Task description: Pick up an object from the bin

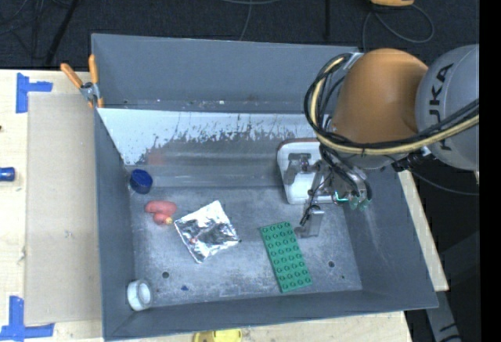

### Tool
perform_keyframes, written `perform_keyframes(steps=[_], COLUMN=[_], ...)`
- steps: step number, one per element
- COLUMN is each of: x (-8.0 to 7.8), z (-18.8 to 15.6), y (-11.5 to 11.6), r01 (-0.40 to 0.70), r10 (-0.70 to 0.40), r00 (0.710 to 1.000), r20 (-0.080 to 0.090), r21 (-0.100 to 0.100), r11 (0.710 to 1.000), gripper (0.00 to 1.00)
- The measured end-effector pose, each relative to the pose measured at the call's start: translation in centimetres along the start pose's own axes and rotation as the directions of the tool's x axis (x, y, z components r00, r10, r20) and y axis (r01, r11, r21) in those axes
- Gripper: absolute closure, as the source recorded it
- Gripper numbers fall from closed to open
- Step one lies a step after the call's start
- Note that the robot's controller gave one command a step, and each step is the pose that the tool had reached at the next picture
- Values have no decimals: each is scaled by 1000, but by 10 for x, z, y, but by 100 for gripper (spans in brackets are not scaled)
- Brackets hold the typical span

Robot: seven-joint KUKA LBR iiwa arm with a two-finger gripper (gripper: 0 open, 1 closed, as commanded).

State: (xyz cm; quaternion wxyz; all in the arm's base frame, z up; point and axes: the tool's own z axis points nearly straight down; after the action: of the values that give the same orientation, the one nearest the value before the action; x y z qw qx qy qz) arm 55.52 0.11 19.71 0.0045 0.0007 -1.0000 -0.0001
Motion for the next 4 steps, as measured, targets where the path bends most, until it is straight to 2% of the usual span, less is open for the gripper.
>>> perform_keyframes(steps=[1,2,3,4], x=[39,76,66,56], z=[129,95,98,128], y=[-20,-4,-1,-7], r01=[555,837,975,997], r10=[-555,-837,-975,-997], r00=[832,547,223,80], r20=[5,15,4,4], r21=[3,19,10,10], r11=[832,547,223,80], gripper=[0,0,0,0])
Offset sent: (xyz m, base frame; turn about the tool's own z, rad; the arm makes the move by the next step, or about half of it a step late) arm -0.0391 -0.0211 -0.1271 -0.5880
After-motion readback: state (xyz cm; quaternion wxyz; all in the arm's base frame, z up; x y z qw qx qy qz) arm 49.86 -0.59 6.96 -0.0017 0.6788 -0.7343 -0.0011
